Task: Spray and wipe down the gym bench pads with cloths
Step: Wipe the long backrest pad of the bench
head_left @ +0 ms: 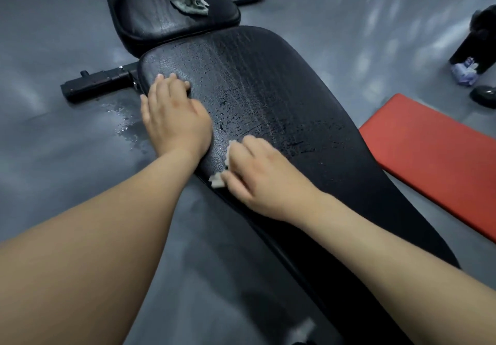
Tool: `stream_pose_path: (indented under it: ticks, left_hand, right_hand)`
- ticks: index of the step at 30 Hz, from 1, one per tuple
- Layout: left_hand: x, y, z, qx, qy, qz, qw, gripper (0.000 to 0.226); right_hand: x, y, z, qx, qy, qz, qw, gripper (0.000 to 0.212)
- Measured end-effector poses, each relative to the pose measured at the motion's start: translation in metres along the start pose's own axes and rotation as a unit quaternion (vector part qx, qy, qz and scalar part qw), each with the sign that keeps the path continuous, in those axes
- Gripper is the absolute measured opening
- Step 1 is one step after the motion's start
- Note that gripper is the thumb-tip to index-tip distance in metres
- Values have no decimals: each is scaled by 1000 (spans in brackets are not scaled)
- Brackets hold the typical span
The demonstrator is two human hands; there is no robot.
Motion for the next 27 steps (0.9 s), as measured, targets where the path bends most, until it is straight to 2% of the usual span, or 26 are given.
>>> stream_pose_path:
  ticks: [2, 3, 4, 7, 8, 9, 13, 14, 18, 19, 22, 24, 25, 27]
  left_hand:
    - [1, 0, 0, -6, 1, -3, 1000, 47]
    - [1, 0, -1, -6, 3, -3, 1000, 47]
    - [3, -1, -1, -6, 5, -3, 1000, 47]
    - [4, -2, -1, -2, 19, 0, 1000, 45]
    - [5, -3, -2, -2, 25, 1, 1000, 45]
    - [6, -3, -2, -3, 30, 1, 1000, 45]
    - [10, -4, -3, -8, 54, 3, 998, 44]
    - [11, -5, -3, -11, 61, 3, 998, 43]
    - [12, -6, -2, -12, 87, 5, 996, 43]
    - [12, -6, -3, -10, 90, 5, 996, 43]
    - [13, -7, -4, -7, 89, 4, 996, 44]
    - [14, -7, -3, -8, 88, 4, 996, 44]
    - [14, -7, -3, -7, 88, 5, 996, 45]
    - [13, -7, -3, -2, 86, 5, 996, 46]
  right_hand:
    - [14, 3, 3, 12, -7, 91, 996, 26]
    - [10, 1, 4, 0, -12, 101, 995, 23]
    - [1, -5, 4, -16, -15, 84, 996, 21]
    - [-33, -25, 3, -59, 19, -73, 995, 21]
    - [-36, -28, 0, -57, 29, -105, 992, 23]
    - [-29, -29, -3, -54, 31, -101, 993, 25]
    - [19, -16, -2, -27, -5, 69, 997, 23]
    - [17, -20, 0, -27, -3, 77, 997, 21]
    - [-16, -42, 5, -70, 18, -59, 996, 21]
    - [-12, -41, 5, -66, 18, -53, 996, 22]
    - [16, -30, 2, -39, -7, 81, 996, 25]
    - [9, -32, 3, -27, -10, 123, 992, 24]
    - [-3, -39, 3, -34, 1, 102, 994, 25]
    - [-42, -56, 7, -52, 28, -22, 998, 30]
Point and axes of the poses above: each hand's wrist, its own y-axis away from the middle knuckle, its own z-axis out of the back of the hand, x = y × z, the point moved 5 cm from there along -y, towards the middle knuckle, and after that the axes turned 13 degrees about y, right-handed, at the moved point
